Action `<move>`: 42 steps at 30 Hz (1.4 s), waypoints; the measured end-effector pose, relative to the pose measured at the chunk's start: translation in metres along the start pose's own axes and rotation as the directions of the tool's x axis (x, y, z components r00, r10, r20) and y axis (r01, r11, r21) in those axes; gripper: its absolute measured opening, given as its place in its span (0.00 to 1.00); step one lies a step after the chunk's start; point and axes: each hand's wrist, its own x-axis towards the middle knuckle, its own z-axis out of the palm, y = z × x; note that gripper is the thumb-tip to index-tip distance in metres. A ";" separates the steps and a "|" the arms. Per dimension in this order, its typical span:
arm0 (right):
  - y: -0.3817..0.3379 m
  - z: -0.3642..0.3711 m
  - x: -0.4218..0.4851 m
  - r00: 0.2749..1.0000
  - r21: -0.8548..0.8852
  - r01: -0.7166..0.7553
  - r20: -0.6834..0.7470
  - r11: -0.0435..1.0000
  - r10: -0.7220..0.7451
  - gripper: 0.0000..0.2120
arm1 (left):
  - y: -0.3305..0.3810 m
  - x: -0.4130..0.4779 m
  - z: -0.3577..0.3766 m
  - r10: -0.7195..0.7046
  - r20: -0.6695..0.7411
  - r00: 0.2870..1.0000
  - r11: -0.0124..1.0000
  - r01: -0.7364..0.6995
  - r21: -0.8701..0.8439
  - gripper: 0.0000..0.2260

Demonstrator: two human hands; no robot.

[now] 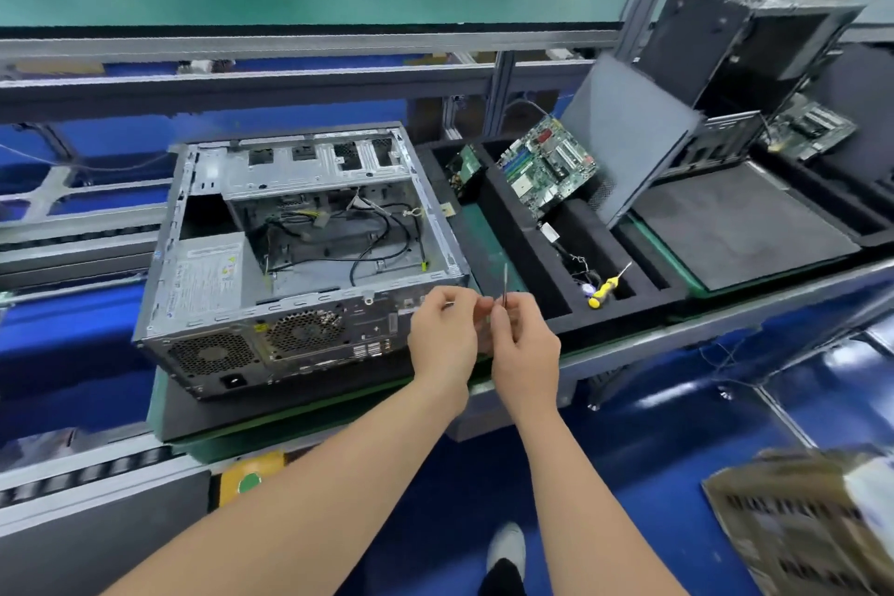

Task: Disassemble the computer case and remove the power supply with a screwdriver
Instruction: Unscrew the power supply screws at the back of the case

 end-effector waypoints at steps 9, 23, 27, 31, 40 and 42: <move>0.079 -0.061 0.138 0.967 -0.002 -0.249 0.059 0.968 0.249 0.07 | -0.048 0.071 0.094 0.125 0.060 0.990 0.906 -0.139 0.399 0.06; 0.116 -0.059 0.264 0.843 -0.173 -0.176 0.481 0.969 0.239 0.07 | -0.085 0.190 0.112 0.211 0.398 0.893 -0.045 -0.398 0.916 0.04; 0.119 -0.060 0.269 0.823 -0.180 -0.185 0.508 0.966 0.252 0.06 | -0.091 0.191 0.113 0.171 0.403 0.899 -0.106 -0.389 0.915 0.05; 0.123 -0.062 0.271 0.810 -0.173 -0.187 0.530 0.967 0.251 0.06 | -0.091 0.192 0.117 0.163 0.379 0.911 -0.081 -0.370 0.925 0.08; 0.094 -0.057 0.267 0.826 0.117 -0.291 0.532 0.950 0.187 0.09 | -0.020 0.172 0.153 0.291 0.047 0.956 0.618 -0.225 0.753 0.11; 0.077 -0.054 0.266 0.817 0.211 -0.338 0.549 0.917 0.174 0.10 | 0.008 0.166 0.159 0.271 -0.069 0.960 0.776 -0.176 0.606 0.10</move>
